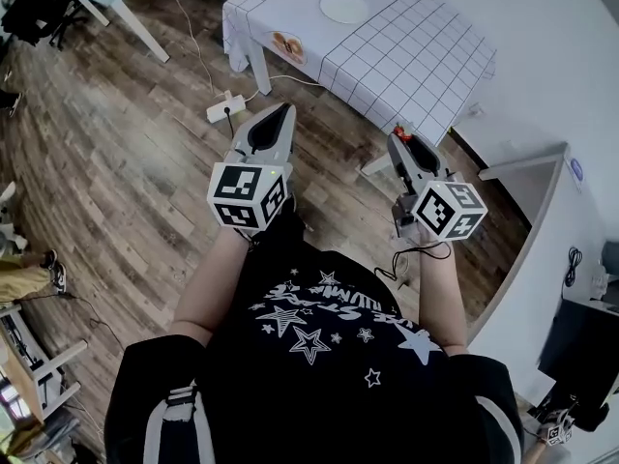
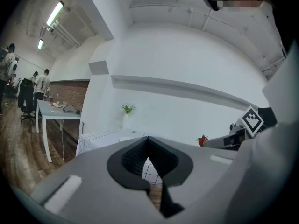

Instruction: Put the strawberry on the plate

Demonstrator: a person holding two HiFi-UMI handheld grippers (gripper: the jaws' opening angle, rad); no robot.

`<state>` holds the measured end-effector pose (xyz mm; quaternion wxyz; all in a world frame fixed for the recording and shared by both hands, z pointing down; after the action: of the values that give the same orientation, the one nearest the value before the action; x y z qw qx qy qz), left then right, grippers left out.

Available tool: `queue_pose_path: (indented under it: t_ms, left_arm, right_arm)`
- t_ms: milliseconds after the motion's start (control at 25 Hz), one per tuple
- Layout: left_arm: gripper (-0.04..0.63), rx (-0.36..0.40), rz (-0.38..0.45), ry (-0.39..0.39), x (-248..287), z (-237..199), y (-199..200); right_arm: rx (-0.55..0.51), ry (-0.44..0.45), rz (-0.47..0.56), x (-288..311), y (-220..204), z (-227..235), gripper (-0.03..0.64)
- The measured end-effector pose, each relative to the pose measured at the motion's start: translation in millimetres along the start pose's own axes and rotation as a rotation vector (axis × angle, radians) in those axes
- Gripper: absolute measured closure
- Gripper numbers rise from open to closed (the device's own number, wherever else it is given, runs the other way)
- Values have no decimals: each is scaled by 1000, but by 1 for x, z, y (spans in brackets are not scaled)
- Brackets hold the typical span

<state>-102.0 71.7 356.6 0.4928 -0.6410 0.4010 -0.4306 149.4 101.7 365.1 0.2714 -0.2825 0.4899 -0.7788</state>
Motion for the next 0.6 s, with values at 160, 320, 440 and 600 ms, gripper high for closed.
queue_pose_path:
  t_ms: [160, 320, 440, 600]
  left_arm:
    - [586, -6, 4, -21, 19, -23, -2]
    - [586, -6, -11, -45, 54, -39, 12]
    - [586, -9, -12, -54, 86, -50, 26]
    - [586, -19, -26, -74, 115, -68, 30]
  right_arm:
    - [-9, -19, 0, 29, 1, 3, 465]
    - [-6, -42, -4, 53, 22, 17, 465]
    - [-3, -65, 5, 73, 42, 35, 465]
    - [5, -93, 2, 98, 50, 47, 465]
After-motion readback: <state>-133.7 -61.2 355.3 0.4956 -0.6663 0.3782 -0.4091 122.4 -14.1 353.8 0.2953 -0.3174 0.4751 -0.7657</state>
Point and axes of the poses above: the fingertips, and each gripper's own axes: x forward along the fingers, z to its right, y out of its top, the point moved 6 cm from there along -x, backward along the fingers, and after that the axes turned 15 degrees about y, right-handed, at the moved point
